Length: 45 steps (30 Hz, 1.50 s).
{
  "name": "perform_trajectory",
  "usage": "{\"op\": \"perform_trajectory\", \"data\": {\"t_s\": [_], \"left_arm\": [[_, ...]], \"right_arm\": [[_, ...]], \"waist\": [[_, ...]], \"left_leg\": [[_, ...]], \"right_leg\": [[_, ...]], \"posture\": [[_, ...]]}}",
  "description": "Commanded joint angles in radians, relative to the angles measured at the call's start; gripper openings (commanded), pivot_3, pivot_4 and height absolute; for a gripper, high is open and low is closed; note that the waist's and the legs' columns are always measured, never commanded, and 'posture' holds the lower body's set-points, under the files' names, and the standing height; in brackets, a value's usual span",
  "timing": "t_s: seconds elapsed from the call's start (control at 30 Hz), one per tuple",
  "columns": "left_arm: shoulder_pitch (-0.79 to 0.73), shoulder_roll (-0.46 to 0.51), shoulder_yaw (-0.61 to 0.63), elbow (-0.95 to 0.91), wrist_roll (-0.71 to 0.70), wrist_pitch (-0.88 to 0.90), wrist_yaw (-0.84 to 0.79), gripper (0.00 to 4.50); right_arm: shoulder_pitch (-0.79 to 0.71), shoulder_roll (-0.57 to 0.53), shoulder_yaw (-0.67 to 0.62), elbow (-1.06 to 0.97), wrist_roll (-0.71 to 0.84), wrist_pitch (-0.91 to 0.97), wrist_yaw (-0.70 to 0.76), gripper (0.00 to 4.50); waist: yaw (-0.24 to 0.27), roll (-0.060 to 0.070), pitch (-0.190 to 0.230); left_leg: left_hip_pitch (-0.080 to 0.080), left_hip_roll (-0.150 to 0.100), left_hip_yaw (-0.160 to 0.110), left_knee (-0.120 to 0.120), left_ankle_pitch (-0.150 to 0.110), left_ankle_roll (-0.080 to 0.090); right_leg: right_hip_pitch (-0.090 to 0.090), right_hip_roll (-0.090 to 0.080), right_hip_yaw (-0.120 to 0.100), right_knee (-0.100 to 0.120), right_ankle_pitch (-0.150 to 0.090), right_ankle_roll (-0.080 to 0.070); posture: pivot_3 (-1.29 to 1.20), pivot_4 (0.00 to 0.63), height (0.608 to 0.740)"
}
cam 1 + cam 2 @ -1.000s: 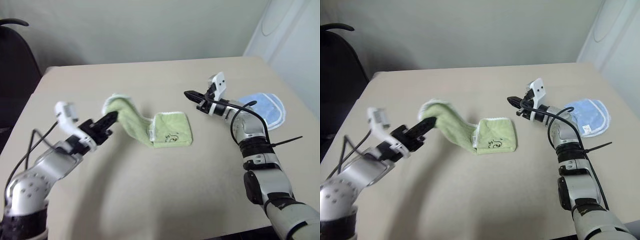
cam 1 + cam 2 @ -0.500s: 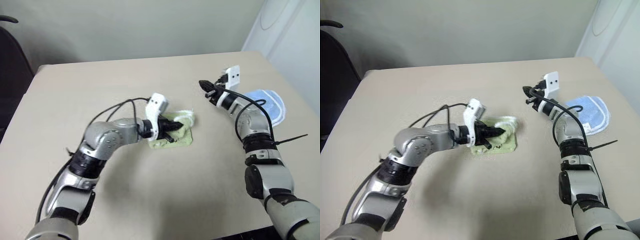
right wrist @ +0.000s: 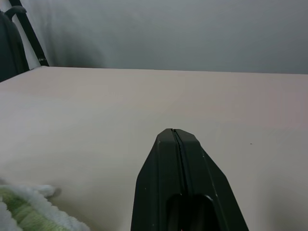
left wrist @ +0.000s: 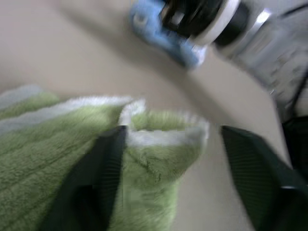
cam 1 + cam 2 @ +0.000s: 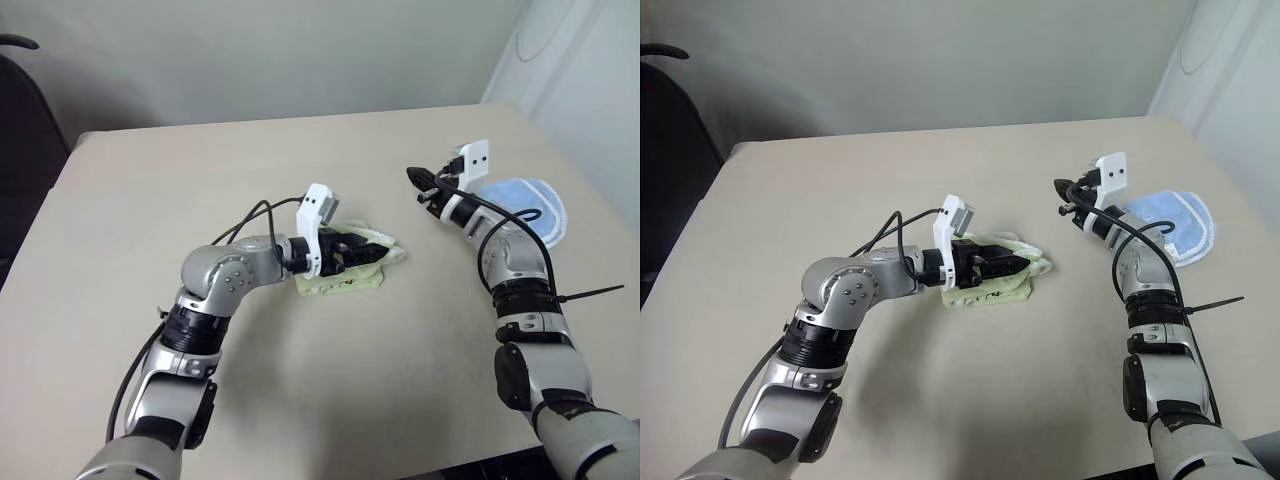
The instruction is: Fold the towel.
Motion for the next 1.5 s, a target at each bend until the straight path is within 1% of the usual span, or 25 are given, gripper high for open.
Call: {"op": "perform_trajectory", "data": {"t_s": [0.03, 0.1, 0.17, 0.2, 0.23, 0.33, 0.4, 0.53, 0.57, 0.67, 0.8, 0.87, 0.93, 1.03, 1.07, 1.2, 1.27, 1.4, 1.5], "left_arm": [[-0.009, -0.010, 0.171, -0.064, -0.088, -0.012, 0.036, 4.13], [-0.008, 0.007, 0.229, -0.078, -0.081, -0.033, 0.061, 4.13], [0.021, 0.070, 0.266, -0.089, -0.013, -0.075, 0.061, 4.13], [0.056, 0.113, 0.264, -0.103, 0.038, -0.120, 0.033, 3.75], [0.086, 0.143, 0.263, -0.112, 0.067, -0.148, 0.008, 3.54], [0.147, 0.191, 0.232, -0.127, 0.121, -0.199, -0.045, 2.47], [0.179, 0.191, 0.205, -0.150, 0.145, -0.230, -0.083, 1.74], [0.214, 0.153, 0.146, -0.187, 0.165, -0.259, -0.130, 0.23], [0.217, 0.141, 0.127, -0.186, 0.172, -0.261, -0.135, 0.07], [0.225, 0.113, 0.056, -0.150, 0.232, -0.277, -0.143, 0.07], [0.235, 0.153, -0.139, 0.020, 0.479, -0.346, -0.138, 0.07], [0.249, 0.150, -0.173, 0.067, 0.525, -0.377, -0.158, 0.07], [0.263, 0.130, -0.163, 0.090, 0.531, -0.388, -0.163, 0.07], [0.291, 0.100, -0.114, 0.084, 0.513, -0.403, -0.159, 0.07], [0.301, 0.080, -0.079, 0.064, 0.489, -0.417, -0.158, 0.07], [0.324, -0.025, 0.143, -0.083, 0.284, -0.419, -0.120, 0.07], [0.326, -0.048, 0.269, -0.144, 0.165, -0.385, -0.065, 0.07], [0.357, -0.024, 0.432, -0.219, 0.013, -0.339, 0.000, 0.07], [0.415, 0.022, 0.493, -0.246, -0.008, -0.333, 0.017, 0.07]], "right_arm": [[-0.022, -0.014, 0.014, -0.030, -0.001, -0.008, 0.032, 0.00], [-0.021, -0.024, 0.022, -0.039, 0.001, -0.004, 0.056, 0.00], [-0.011, -0.042, 0.036, -0.090, 0.029, 0.040, 0.114, 0.00], [0.004, -0.052, 0.053, -0.135, 0.043, 0.069, 0.156, 0.00], [0.017, -0.059, 0.066, -0.177, 0.055, 0.099, 0.187, 0.00], [0.046, -0.068, 0.094, -0.263, 0.075, 0.163, 0.232, 0.00], [0.065, -0.071, 0.115, -0.317, 0.088, 0.200, 0.261, 0.00], [0.127, -0.074, 0.169, -0.408, 0.107, 0.279, 0.304, 0.00], [0.148, -0.072, 0.187, -0.423, 0.101, 0.286, 0.307, 0.00], [0.194, -0.047, 0.230, -0.406, 0.076, 0.305, 0.284, 0.00], [0.217, -0.013, 0.304, -0.288, -0.024, 0.268, 0.222, 0.00], [0.217, -0.002, 0.318, -0.241, -0.054, 0.250, 0.200, 0.00], [0.223, -0.001, 0.325, -0.222, -0.073, 0.229, 0.197, 0.00], [0.235, -0.011, 0.316, -0.231, -0.080, 0.210, 0.198, 0.00], [0.238, -0.015, 0.309, -0.243, -0.080, 0.201, 0.199, 0.00], [0.228, -0.031, 0.252, -0.315, -0.028, 0.210, 0.213, 0.00], [0.217, -0.049, 0.217, -0.355, 0.007, 0.230, 0.226, 0.00], [0.199, -0.088, 0.170, -0.401, 0.064, 0.277, 0.254, 0.00], [0.172, -0.105, 0.141, -0.389, 0.101, 0.317, 0.276, 0.00]], "waist": [[-0.001, 0.000, 0.000], [-0.001, 0.000, 0.000], [-0.001, 0.000, 0.000], [-0.004, 0.000, 0.000], [-0.007, 0.000, 0.000], [-0.007, 0.000, 0.000], [-0.004, 0.000, 0.000], [0.006, -0.001, -0.001], [0.007, -0.002, -0.001], [0.007, -0.002, -0.001], [0.004, -0.002, -0.001], [0.001, -0.003, -0.002], [0.001, -0.003, -0.004], [0.002, -0.003, -0.006], [0.002, -0.003, -0.006], [0.003, -0.004, -0.005], [0.005, -0.005, -0.004], [0.005, -0.005, -0.004], [0.001, -0.005, -0.004]], "left_leg": [[0.000, 0.000, 0.000, 0.000, 0.000, 0.000], [0.001, 0.000, 0.001, 0.000, 0.000, 0.000], [0.001, 0.000, 0.001, 0.000, 0.000, 0.000], [0.001, 0.000, 0.001, 0.000, 0.000, 0.000], [0.001, 0.000, 0.001, 0.000, 0.000, 0.000], [0.001, 0.000, 0.001, 0.000, 0.000, 0.000], [0.001, 0.000, 0.001, -0.001, 0.000, 0.000], [0.001, 0.000, 0.000, 0.001, 0.000, 0.000], [0.001, 0.000, 0.000, 0.002, 0.000, 0.000], [0.002, 0.000, 0.000, 0.003, 0.000, 0.001], [0.004, 0.000, 0.000, 0.003, 0.000, 0.001], [0.006, 0.000, 0.000, 0.001, -0.001, 0.002], [0.006, 0.000, -0.001, 0.000, -0.001, 0.002], [0.010, 0.000, -0.001, 0.000, -0.002, 0.004], [0.011, 0.000, 0.000, 0.000, -0.002, 0.004], [0.011, -0.001, 0.000, 0.001, -0.003, 0.005], [0.009, -0.001, 0.000, 0.002, -0.002, 0.005], [0.008, -0.001, 0.001, 0.002, -0.002, 0.004], [0.009, -0.001, 0.001, 0.002, -0.002, 0.004]], "right_leg": [[0.000, 0.000, 0.000, 0.001, 0.000, 0.000], [0.000, 0.000, 0.000, 0.001, 0.000, 0.000], [0.000, 0.000, 0.000, 0.001, 0.000, 0.000], [0.000, 0.000, 0.000, 0.001, 0.000, 0.000], [-0.001, 0.000, 0.001, 0.001, 0.000, 0.000], [-0.001, 0.001, 0.000, 0.000, -0.001, 0.001], [0.000, 0.000, 0.001, -0.001, -0.001, 0.002], [0.001, 0.000, 0.000, -0.001, -0.001, 0.002], [0.002, 0.000, 0.000, -0.001, -0.001, 0.002], [0.004, 0.000, 0.000, 0.000, -0.001, 0.002], [0.004, 0.000, 0.000, 0.002, -0.001, 0.002], [0.004, 0.000, 0.000, 0.001, -0.001, 0.002], [0.005, 0.000, 0.000, 0.001, -0.001, 0.002], [0.011, 0.000, 0.000, -0.001, -0.001, 0.002], [0.012, -0.001, 0.000, -0.001, -0.001, 0.002], [0.014, -0.001, 0.000, -0.003, 0.000, 0.002], [0.012, -0.001, 0.000, -0.003, 0.000, 0.002], [0.012, 0.000, 0.000, -0.003, 0.000, 0.002], [0.012, 0.000, 0.000, -0.003, -0.001, 0.003]], "posture": [[0.00, 0.150, 0.740], [0.00, 0.150, 0.740], [0.00, 0.150, 0.740], [0.00, 0.150, 0.740], [0.00, 0.150, 0.740], [0.00, 0.150, 0.740], [0.00, 0.150, 0.740], [0.00, 0.150, 0.740], [0.00, 0.150, 0.740], [0.00, 0.150, 0.740], [0.00, 0.150, 0.740], [0.00, 0.150, 0.740], [0.00, 0.150, 0.740], [0.00, 0.150, 0.740], [0.00, 0.150, 0.740], [0.00, 0.150, 0.740], [0.00, 0.150, 0.740], [0.00, 0.150, 0.740], [0.00, 0.150, 0.740]]}}
